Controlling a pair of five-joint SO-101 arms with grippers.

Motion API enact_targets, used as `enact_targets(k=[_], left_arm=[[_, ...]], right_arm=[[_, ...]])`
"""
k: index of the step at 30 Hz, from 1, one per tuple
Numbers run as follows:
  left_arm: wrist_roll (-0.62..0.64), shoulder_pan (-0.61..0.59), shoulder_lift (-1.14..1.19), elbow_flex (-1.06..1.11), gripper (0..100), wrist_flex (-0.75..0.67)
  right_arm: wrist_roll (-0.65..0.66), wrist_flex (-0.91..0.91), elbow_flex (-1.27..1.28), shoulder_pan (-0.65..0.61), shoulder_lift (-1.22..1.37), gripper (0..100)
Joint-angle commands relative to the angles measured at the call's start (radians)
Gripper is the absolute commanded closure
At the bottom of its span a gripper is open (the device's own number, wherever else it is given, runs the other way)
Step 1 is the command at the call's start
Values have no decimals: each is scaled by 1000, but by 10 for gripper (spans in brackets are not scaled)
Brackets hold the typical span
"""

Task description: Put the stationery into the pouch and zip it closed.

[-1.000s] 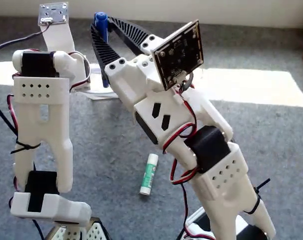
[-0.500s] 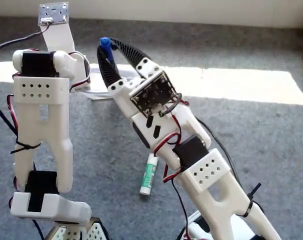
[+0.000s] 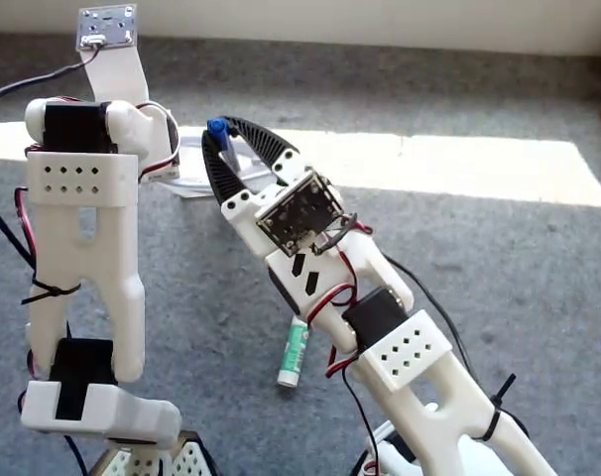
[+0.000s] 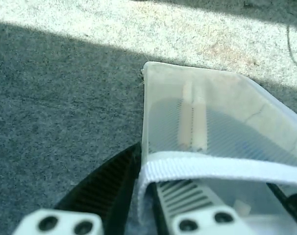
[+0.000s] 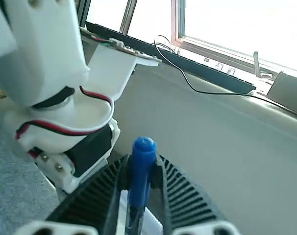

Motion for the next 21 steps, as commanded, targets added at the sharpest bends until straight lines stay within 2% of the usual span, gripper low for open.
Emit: enact_targets(k=[1,4,21], left_arm=[[-9,-13,8,7,993,5],[-9,-13,8,7,993,6],[-9,-13,8,7,993,6]], right_arm=[[-98,-145,39,-10,-36,995],[-186,-166,64,-8,-35,995],[-163,-168,111,-15,-33,995]])
